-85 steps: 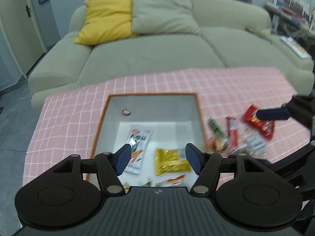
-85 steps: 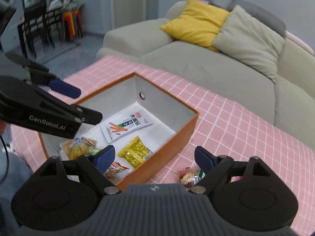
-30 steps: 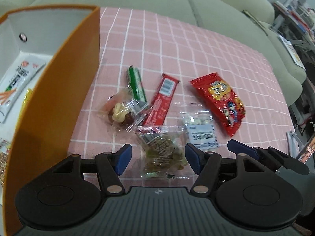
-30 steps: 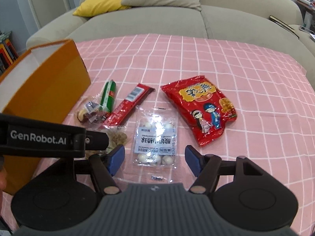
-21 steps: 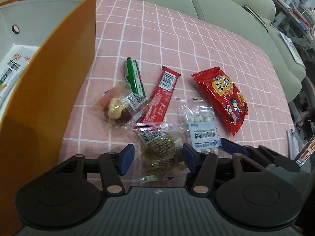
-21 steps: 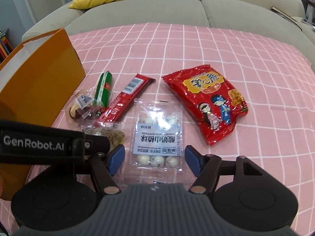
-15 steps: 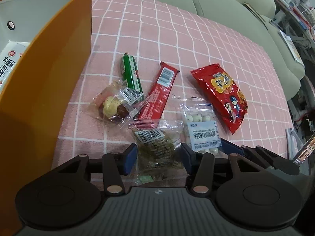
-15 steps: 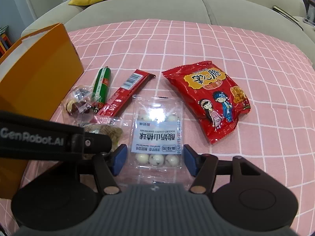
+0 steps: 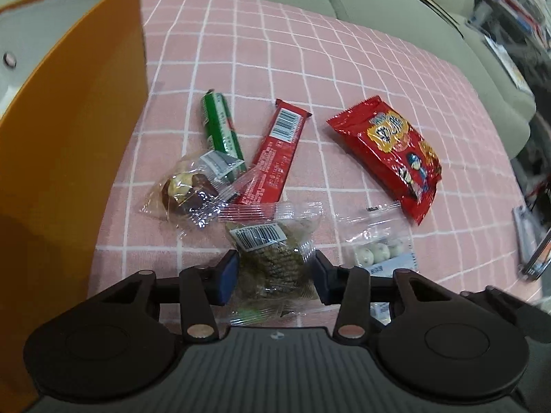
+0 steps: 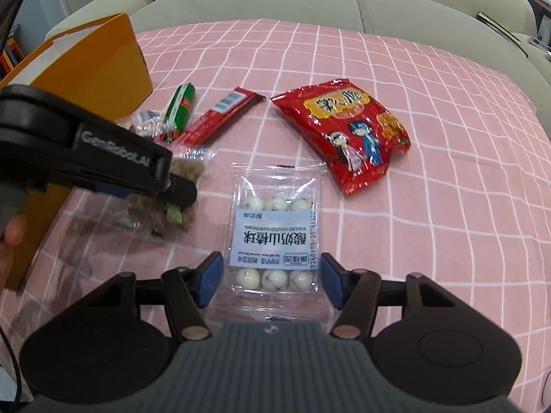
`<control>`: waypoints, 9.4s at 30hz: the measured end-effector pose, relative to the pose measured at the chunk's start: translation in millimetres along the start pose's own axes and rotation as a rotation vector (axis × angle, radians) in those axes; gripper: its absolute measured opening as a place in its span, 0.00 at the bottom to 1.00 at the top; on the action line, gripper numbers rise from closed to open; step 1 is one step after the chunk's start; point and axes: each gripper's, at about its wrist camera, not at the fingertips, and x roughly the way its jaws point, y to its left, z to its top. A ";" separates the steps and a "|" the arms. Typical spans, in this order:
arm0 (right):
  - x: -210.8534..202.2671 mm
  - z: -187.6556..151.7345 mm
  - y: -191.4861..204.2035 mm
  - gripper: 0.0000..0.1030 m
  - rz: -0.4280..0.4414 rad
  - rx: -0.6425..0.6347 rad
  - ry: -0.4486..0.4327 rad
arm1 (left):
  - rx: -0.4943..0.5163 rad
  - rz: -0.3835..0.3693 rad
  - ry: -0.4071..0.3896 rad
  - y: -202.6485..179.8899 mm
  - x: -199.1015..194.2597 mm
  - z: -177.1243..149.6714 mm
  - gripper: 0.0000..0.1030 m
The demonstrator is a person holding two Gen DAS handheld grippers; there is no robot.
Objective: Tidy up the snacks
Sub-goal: 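Grasp the clear nut bag with the left tool while the right tool grasps the yogurt-ball bag, then carry both clear bags over the box with the left and right tools, then open the right tool to drop the yogurt-ball bag into the box, then move both tools back toward the remaining snacks, left tool still holding nuts, then grasp the wrapped candy with the left tool while the right tool grasps the red crisp bag, then carry the candy and red crisp bag over the box with both tools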
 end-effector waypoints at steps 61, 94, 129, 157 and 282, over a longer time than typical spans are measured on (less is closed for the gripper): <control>-142.1 48.4 116.1 0.54 0.198 -0.171 -0.296 | -0.077 0.050 -0.303 86.9 -220.7 -18.1 0.45; -38.9 143.5 250.6 0.54 0.137 -0.551 -0.222 | 0.065 0.256 -0.083 165.3 -156.2 56.4 0.46; 44.5 128.9 268.8 0.56 0.075 -0.769 -0.008 | 0.070 0.327 0.149 184.8 -70.0 49.0 0.49; -56.2 137.7 224.9 0.79 0.161 -0.489 -0.117 | 0.042 0.314 -0.108 149.7 -167.4 40.5 0.67; 6.6 23.6 0.1 0.65 0.035 0.018 -0.021 | 0.290 0.159 -0.078 -18.3 -65.7 -0.5 0.44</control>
